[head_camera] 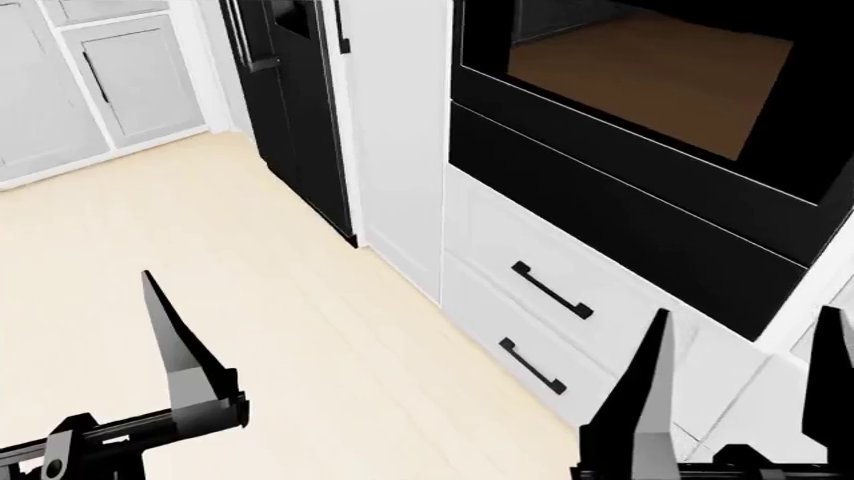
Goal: Open the oven door
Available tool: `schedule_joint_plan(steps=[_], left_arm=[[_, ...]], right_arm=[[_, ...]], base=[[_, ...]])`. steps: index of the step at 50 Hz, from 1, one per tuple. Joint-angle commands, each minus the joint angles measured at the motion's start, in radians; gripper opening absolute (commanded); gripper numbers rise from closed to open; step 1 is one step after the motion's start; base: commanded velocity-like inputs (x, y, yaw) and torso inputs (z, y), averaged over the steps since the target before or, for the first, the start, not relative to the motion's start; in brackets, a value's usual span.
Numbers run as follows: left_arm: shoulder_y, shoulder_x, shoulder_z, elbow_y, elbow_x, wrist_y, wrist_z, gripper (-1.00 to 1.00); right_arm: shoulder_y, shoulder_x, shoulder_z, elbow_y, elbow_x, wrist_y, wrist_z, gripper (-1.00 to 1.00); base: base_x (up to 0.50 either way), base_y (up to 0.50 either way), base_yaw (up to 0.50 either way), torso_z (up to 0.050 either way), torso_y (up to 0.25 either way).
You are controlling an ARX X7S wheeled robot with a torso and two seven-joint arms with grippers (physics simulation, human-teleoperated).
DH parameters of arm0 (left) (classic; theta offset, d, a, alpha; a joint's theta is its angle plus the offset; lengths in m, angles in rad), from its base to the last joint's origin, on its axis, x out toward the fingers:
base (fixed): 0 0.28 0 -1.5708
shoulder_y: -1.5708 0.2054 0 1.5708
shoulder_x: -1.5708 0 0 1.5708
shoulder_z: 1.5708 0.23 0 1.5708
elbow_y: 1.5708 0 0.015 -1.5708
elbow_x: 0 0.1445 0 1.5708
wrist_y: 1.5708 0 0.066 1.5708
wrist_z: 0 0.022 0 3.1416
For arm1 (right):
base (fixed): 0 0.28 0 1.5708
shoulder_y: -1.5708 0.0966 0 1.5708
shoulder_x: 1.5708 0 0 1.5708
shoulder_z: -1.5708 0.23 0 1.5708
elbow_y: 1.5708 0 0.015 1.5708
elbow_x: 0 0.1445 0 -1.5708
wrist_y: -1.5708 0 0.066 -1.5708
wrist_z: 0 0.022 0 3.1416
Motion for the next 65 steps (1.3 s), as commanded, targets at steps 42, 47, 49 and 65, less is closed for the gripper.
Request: schedule_joint_plan(steps=[42,47,49,65], left_arm=[[0.004,-0.02,0.016,0.0,-0.001,-0.005,-0.023,1.0],[0.002,-0.021,0.019,-0.001,0.0,-0.008,-0.025,1.0],[0.005,-0.022,0.019,0.0,0.0,-0.006,-0.026,1.0],[0.005,-0.028,0.024,-0.002,0.0,-0.005,-0.034,1.0]], right_arm=[[0.0,0.026,-0.019,-0.007,-0.001,0.022,0.015,1.0],[0.002,0.028,-0.02,-0.006,-0.001,0.021,0.017,1.0],[0.0,0.028,-0.021,-0.006,-0.003,0.02,0.018,1.0],[-0.003,0.032,-0.026,-0.004,-0.007,0.01,0.026,1.0]], base=[[0.37,-0.26,0.0,0.0,0.0],[0.48,-0.21,0.0,0.0,0.0],[0.49,-0.19,0.0,0.0,0.0],[0.51,-0.17,0.0,0.0,0.0]])
